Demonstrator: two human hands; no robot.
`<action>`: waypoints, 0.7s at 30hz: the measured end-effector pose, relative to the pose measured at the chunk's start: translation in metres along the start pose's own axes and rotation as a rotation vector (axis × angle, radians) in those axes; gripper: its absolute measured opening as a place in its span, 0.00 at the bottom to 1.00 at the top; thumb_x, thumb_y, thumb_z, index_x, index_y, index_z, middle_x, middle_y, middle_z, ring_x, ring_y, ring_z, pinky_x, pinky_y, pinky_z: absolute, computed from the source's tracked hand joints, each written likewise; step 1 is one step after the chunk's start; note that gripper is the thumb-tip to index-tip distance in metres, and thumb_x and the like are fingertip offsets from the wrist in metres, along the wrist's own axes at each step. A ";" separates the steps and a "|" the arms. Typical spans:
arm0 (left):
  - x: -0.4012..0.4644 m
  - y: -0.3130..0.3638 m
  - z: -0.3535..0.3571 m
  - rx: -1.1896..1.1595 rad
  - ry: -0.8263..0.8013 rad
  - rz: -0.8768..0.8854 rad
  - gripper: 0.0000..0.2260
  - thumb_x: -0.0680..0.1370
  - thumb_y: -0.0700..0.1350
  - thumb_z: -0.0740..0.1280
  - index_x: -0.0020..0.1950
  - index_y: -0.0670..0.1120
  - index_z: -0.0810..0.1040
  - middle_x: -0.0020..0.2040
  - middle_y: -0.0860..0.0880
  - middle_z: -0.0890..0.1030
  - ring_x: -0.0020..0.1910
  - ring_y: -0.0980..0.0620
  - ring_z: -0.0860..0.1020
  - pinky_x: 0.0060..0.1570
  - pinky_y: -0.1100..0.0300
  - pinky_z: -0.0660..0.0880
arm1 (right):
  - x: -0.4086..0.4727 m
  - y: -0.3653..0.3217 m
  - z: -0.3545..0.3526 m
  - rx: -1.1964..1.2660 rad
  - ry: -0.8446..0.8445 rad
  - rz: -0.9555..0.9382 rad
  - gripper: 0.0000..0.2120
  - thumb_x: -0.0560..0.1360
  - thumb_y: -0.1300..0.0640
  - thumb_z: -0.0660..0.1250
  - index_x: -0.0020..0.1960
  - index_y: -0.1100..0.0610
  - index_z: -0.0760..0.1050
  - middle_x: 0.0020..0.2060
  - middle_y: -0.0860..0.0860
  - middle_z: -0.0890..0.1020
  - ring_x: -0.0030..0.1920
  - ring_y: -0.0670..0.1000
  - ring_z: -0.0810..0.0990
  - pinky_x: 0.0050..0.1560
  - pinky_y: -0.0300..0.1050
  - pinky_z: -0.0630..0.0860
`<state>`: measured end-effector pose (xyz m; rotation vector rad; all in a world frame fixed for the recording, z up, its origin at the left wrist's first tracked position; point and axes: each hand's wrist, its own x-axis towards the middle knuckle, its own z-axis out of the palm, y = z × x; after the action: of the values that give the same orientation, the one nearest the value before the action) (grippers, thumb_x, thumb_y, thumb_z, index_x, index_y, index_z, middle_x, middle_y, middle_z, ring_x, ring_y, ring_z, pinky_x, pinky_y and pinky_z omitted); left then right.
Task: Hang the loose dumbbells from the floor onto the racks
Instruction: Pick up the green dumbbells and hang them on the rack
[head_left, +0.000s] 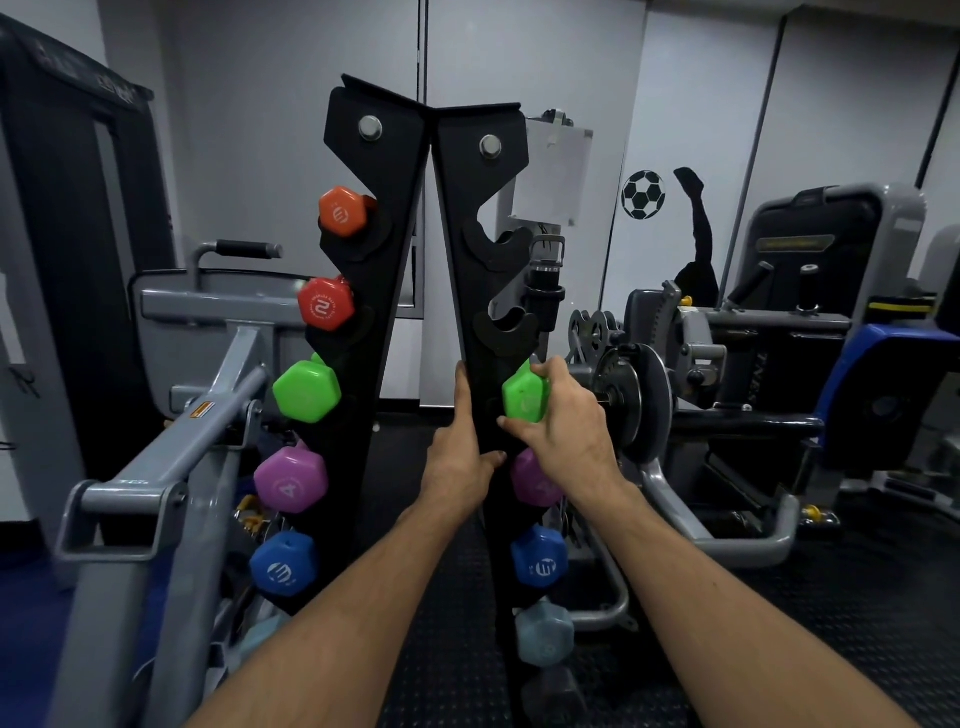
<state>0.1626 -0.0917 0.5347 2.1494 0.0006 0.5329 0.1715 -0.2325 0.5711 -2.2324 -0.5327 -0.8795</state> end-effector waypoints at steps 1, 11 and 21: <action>0.000 -0.001 0.000 -0.003 0.000 0.005 0.56 0.76 0.39 0.75 0.76 0.70 0.30 0.63 0.46 0.81 0.59 0.46 0.81 0.59 0.49 0.78 | 0.000 0.001 0.001 0.006 0.008 0.001 0.29 0.69 0.48 0.82 0.61 0.52 0.70 0.51 0.48 0.81 0.51 0.50 0.80 0.50 0.42 0.73; 0.002 -0.013 -0.007 -0.036 -0.072 0.044 0.55 0.75 0.39 0.75 0.79 0.69 0.36 0.62 0.48 0.82 0.58 0.48 0.82 0.61 0.50 0.79 | -0.006 0.008 0.011 0.037 0.021 -0.016 0.33 0.69 0.51 0.81 0.67 0.51 0.68 0.58 0.50 0.78 0.57 0.53 0.79 0.57 0.50 0.78; 0.004 -0.018 -0.014 -0.131 -0.069 0.097 0.37 0.75 0.44 0.75 0.78 0.59 0.59 0.63 0.49 0.82 0.60 0.50 0.82 0.61 0.49 0.80 | -0.008 0.010 0.010 0.096 -0.003 -0.019 0.34 0.73 0.49 0.77 0.75 0.52 0.67 0.65 0.50 0.78 0.62 0.52 0.78 0.59 0.41 0.72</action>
<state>0.1642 -0.0693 0.5291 2.0460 -0.1736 0.5004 0.1762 -0.2330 0.5552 -2.1450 -0.5859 -0.8430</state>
